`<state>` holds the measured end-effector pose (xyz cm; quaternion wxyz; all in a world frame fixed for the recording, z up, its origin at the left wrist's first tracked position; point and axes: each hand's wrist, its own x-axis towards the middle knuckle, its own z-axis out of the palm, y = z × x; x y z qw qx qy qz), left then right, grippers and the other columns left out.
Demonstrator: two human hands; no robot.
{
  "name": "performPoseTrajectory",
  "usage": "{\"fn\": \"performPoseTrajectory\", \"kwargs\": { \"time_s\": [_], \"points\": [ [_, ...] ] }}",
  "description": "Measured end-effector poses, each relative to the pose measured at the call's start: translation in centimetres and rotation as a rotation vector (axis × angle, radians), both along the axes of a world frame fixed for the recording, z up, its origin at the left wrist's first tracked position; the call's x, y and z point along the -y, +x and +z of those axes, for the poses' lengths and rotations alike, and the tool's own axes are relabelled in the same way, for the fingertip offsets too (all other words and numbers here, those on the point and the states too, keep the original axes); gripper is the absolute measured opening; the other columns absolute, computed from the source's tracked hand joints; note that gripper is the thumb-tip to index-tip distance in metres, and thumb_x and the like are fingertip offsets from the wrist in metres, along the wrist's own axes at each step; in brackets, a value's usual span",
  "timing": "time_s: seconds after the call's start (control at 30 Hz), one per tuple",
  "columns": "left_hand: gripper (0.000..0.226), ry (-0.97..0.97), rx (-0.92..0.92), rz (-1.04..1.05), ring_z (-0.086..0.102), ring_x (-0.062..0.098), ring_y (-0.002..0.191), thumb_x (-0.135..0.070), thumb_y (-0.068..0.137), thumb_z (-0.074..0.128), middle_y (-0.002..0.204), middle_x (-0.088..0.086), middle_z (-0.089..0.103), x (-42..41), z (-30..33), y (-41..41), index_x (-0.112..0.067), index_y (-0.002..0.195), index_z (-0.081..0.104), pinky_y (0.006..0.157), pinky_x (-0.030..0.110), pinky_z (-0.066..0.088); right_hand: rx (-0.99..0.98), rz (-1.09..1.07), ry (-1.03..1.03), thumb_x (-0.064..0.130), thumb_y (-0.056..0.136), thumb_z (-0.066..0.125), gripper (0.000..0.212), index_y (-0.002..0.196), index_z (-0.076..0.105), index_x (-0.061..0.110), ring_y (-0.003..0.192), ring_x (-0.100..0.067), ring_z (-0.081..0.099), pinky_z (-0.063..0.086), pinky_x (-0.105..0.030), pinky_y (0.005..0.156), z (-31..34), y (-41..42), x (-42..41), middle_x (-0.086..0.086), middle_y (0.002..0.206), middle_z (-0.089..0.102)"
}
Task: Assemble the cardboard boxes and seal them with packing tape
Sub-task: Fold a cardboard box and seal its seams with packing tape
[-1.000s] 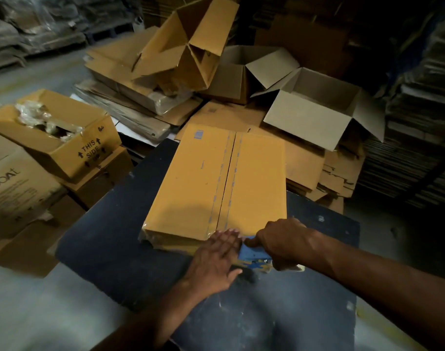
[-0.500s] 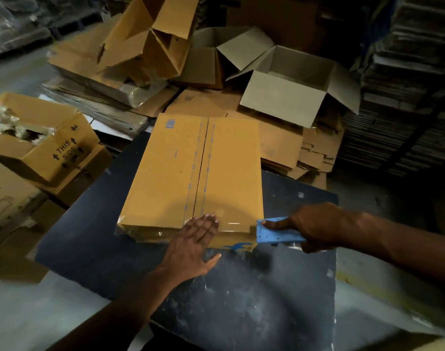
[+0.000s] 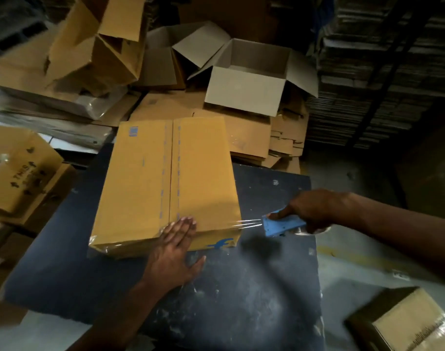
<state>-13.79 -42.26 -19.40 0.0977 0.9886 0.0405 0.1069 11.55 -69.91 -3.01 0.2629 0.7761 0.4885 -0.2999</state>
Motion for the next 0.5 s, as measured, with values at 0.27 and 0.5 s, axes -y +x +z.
{"fn": "performPoseTrajectory", "kwargs": {
  "time_s": [0.27,0.5],
  "points": [
    [0.088,0.018,-0.162,0.117,0.048,0.021,0.144,-0.076,0.085,0.045,0.155,0.005,0.052,1.3,4.4,1.7,-0.013,0.145,0.060,0.120,0.041,0.038,-0.083,-0.064,0.077,0.016,0.091,0.073,0.090,0.158,0.022,0.051,0.124,-0.026,0.054,0.045,-0.038,0.097,-4.7,0.1,0.2,-0.004,0.141,0.054],
    [0.083,0.091,-0.240,-0.312,0.039,0.021,0.150,-0.072,0.084,0.045,0.164,0.004,0.039,4.3,7.9,7.9,-0.027,0.154,0.049,0.123,0.043,0.029,-0.125,-0.030,0.150,0.016,0.094,0.069,0.077,0.155,0.035,0.048,0.123,-0.025,0.058,0.046,-0.038,0.094,-5.0,0.1,-1.6,0.002,0.141,0.057]
  ]
}}
